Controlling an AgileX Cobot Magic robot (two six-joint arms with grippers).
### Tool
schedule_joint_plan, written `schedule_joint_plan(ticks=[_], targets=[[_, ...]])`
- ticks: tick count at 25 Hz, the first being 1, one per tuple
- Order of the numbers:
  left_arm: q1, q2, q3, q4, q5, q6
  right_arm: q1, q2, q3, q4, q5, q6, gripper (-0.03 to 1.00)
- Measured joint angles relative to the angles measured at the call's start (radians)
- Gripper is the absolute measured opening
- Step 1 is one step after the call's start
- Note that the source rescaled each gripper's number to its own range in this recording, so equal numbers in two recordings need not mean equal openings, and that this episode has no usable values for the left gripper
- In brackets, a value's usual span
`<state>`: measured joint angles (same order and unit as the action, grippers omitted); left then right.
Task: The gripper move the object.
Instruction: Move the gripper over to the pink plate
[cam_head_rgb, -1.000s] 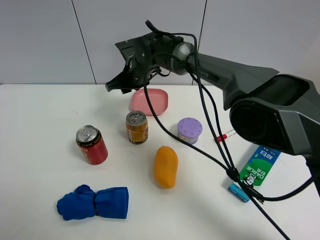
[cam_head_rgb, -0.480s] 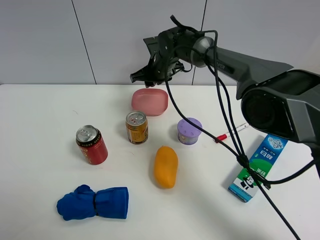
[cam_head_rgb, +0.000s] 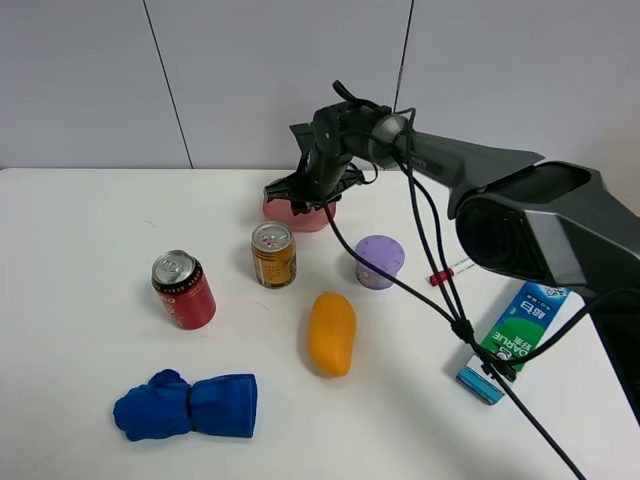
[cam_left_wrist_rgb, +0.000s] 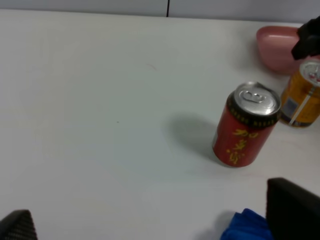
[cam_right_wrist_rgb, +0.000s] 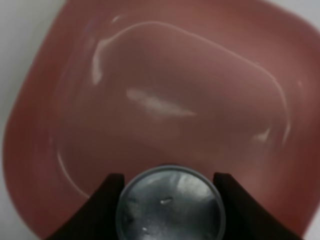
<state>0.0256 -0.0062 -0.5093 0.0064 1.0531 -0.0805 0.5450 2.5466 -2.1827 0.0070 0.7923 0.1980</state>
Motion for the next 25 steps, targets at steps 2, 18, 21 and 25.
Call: schedule_joint_plan(ticks=[2, 18, 21, 25], targets=[[0.000, 0.000, 0.000, 0.000, 0.000, 0.000, 0.000, 0.007, 0.000, 0.001, -0.009, -0.002, 0.00], [0.000, 0.000, 0.000, 0.000, 0.000, 0.000, 0.000, 0.009, 0.000, -0.007, -0.105, -0.023, 0.00], [0.000, 0.000, 0.000, 0.000, 0.000, 0.000, 0.000, 0.009, 0.000, -0.017, -0.106, -0.023, 0.00], [0.000, 0.000, 0.000, 0.000, 0.000, 0.000, 0.000, 0.009, 0.000, -0.017, -0.107, -0.023, 0.08]])
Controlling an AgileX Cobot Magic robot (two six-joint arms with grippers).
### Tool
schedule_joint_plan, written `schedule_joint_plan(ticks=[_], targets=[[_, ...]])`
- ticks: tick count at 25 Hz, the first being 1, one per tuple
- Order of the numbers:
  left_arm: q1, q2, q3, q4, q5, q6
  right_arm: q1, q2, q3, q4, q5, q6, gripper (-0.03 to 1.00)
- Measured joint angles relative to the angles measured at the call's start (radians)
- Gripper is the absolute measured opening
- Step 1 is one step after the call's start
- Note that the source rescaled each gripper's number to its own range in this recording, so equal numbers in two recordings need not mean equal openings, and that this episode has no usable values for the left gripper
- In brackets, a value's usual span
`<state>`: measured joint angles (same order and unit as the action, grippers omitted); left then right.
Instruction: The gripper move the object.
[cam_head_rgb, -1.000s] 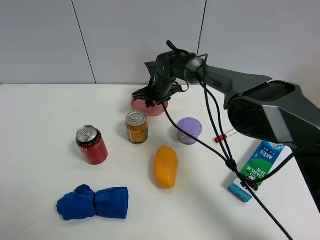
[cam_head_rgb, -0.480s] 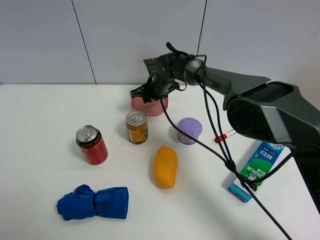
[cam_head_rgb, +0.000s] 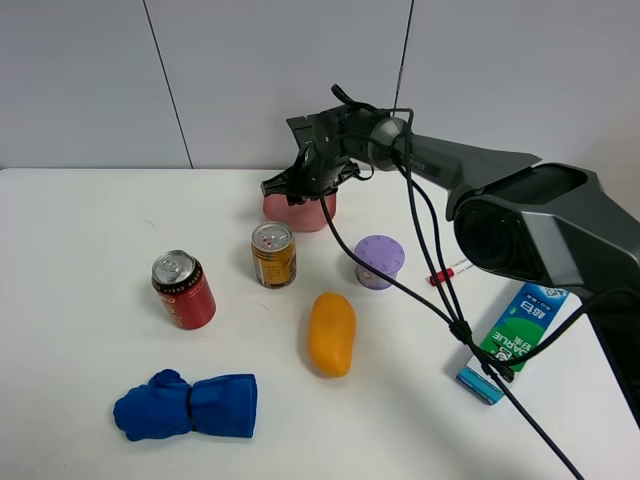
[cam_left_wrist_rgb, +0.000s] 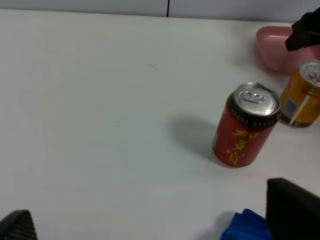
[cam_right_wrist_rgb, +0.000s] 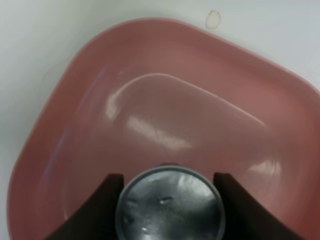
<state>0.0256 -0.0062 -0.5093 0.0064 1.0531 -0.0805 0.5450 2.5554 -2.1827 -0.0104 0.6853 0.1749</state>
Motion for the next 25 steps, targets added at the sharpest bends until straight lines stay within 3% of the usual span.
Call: schedule_joint_plan(ticks=[2, 6, 8, 11, 20, 25], targets=[[0.000, 0.000, 0.000, 0.000, 0.000, 0.000, 0.000, 0.000, 0.000, 0.000, 0.000, 0.000, 0.26], [0.000, 0.000, 0.000, 0.000, 0.000, 0.000, 0.000, 0.000, 0.000, 0.000, -0.004, 0.004, 0.76], [0.000, 0.000, 0.000, 0.000, 0.000, 0.000, 0.000, -0.008, 0.000, 0.000, 0.012, 0.012, 0.93], [0.000, 0.000, 0.000, 0.000, 0.000, 0.000, 0.000, -0.063, 0.001, -0.001, 0.069, 0.013, 0.98], [0.000, 0.000, 0.000, 0.000, 0.000, 0.000, 0.000, -0.406, 0.001, 0.002, 0.194, -0.003, 0.99], [0.000, 0.000, 0.000, 0.000, 0.000, 0.000, 0.000, -0.650, 0.001, -0.136, 0.292, -0.003, 1.00]])
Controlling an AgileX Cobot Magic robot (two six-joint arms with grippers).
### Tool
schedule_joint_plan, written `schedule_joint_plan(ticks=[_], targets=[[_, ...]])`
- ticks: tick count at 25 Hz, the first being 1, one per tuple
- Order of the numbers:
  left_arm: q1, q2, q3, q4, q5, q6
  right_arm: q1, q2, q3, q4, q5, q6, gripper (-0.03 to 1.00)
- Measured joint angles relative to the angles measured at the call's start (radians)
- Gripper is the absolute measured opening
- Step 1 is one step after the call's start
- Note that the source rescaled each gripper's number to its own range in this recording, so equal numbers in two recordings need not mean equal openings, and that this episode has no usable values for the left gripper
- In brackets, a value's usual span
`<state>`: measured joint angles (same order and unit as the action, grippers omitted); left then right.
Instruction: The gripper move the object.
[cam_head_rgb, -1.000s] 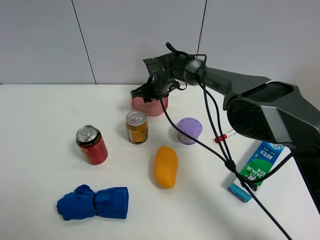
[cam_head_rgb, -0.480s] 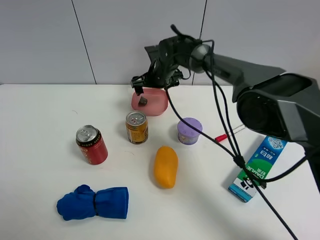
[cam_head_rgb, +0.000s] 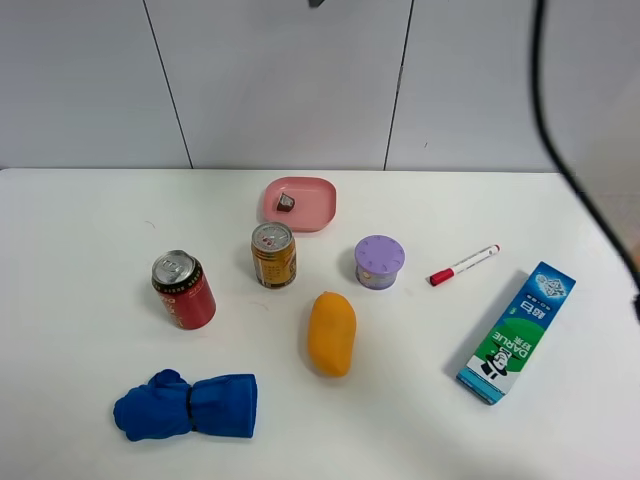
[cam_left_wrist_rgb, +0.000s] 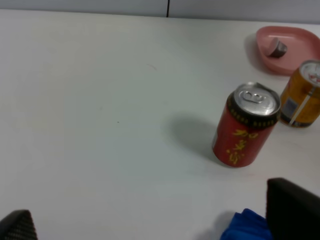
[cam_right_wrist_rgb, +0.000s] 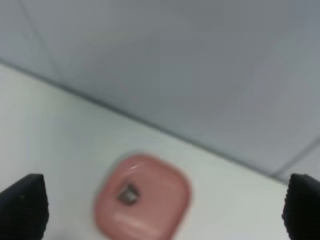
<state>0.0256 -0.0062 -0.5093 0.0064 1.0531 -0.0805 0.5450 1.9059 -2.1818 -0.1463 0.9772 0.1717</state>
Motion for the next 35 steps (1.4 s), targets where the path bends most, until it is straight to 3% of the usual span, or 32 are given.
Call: schedule_joint_plan(ticks=[6, 12, 26, 29, 35], targets=[[0.000, 0.000, 0.000, 0.000, 0.000, 0.000, 0.000, -0.265, 0.000, -0.169, 0.151, -0.009, 1.00], [0.000, 0.000, 0.000, 0.000, 0.000, 0.000, 0.000, -0.474, -0.002, -0.215, 0.238, -0.089, 1.00], [0.000, 0.000, 0.000, 0.000, 0.000, 0.000, 0.000, -0.800, 0.013, 0.006, 0.241, -0.160, 1.00], [0.000, 0.000, 0.000, 0.000, 0.000, 0.000, -0.033, -0.912, 0.109, 0.008, 0.240, -0.172, 1.00], [0.000, 0.000, 0.000, 0.000, 0.000, 0.000, -0.237, -1.200, 0.506, -0.004, 0.240, -0.172, 1.00]])
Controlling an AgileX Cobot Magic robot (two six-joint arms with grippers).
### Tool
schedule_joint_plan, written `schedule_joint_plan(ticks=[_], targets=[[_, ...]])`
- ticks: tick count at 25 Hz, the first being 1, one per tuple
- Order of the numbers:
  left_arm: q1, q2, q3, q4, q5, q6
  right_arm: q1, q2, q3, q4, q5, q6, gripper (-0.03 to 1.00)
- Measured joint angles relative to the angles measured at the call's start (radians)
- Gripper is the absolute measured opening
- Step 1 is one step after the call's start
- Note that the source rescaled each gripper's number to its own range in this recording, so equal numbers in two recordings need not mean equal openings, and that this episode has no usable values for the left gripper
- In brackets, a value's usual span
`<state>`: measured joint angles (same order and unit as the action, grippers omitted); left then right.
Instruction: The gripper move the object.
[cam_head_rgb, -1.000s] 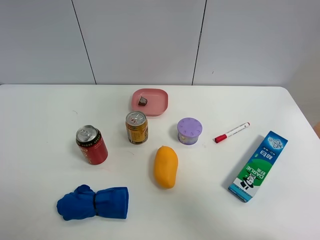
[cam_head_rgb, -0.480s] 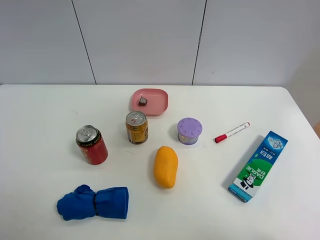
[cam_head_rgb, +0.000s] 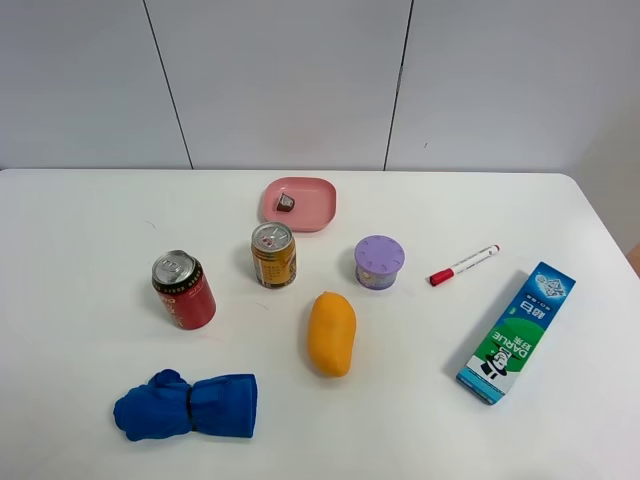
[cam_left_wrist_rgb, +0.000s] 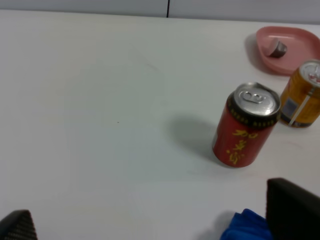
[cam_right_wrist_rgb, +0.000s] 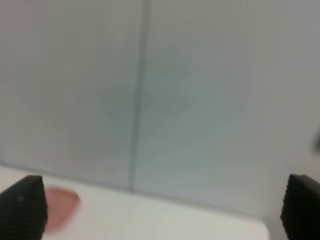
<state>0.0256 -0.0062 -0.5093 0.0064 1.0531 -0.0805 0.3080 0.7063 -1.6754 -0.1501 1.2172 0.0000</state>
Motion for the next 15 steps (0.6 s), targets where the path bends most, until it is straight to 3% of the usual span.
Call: schedule_joint_plan(ticks=[8, 15], targets=[[0.000, 0.000, 0.000, 0.000, 0.000, 0.000, -0.203, -0.460, 0.624, -0.007, -0.055, 0.035, 1.00], [0.000, 0.000, 0.000, 0.000, 0.000, 0.000, -0.243, -0.682, 0.959, 0.023, -0.054, 0.083, 1.00]])
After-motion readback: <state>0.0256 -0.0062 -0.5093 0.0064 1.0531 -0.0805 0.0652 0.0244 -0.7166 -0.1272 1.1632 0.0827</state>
